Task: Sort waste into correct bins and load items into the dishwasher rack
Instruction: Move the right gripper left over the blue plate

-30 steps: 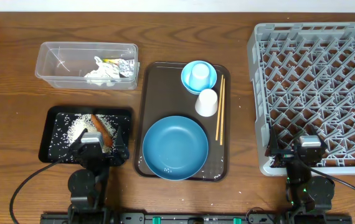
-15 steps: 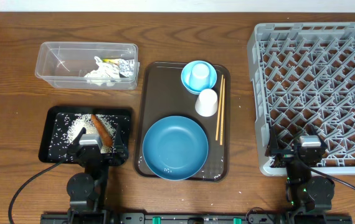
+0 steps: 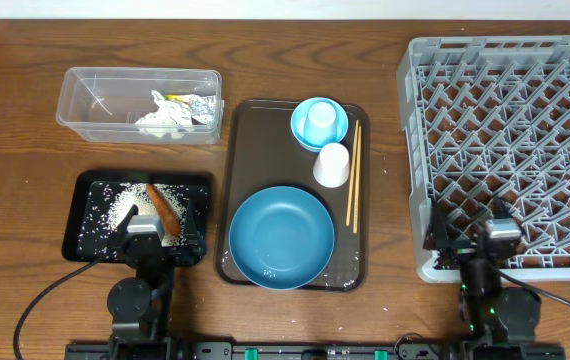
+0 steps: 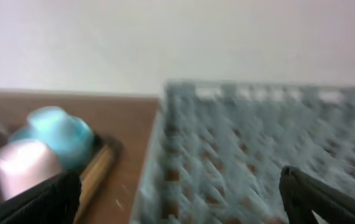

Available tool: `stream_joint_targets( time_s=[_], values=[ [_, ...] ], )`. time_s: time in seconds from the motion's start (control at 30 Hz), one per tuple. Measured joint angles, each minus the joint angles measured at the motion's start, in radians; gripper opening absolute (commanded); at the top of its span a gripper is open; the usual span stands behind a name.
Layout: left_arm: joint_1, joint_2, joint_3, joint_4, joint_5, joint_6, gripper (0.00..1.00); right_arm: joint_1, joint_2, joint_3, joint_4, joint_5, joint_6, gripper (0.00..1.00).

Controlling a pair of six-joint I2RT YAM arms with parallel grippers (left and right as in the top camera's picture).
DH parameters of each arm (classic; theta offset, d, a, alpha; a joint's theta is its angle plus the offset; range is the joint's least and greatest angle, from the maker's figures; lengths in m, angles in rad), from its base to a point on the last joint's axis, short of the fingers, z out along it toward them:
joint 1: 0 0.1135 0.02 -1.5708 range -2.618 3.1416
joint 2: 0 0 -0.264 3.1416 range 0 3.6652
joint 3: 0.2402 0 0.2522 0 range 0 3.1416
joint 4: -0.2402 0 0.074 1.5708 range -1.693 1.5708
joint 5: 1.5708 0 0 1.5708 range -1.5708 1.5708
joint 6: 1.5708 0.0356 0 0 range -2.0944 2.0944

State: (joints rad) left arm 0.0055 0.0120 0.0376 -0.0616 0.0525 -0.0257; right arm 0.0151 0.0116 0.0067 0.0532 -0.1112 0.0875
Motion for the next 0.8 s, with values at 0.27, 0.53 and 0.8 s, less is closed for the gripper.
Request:
stream_joint_targets(
  time_s=[0.27,0.53,0.8],
  values=[
    [0.0,0.0,-0.001,0.001,0.0,0.0,0.98,0.0,0.0,0.0,0.185,-0.38,0.563,0.99],
    [0.0,0.0,-0.003,0.007,-0.001,0.0,0.98,0.0,0.005,0.029,0.336,-0.413,0.896,0.99],
    [0.0,0.0,-0.004,0.008,-0.003,0.0,0.98,0.0,0.233,0.423,-0.128,-0.458,0.774,0.99]
  ],
)
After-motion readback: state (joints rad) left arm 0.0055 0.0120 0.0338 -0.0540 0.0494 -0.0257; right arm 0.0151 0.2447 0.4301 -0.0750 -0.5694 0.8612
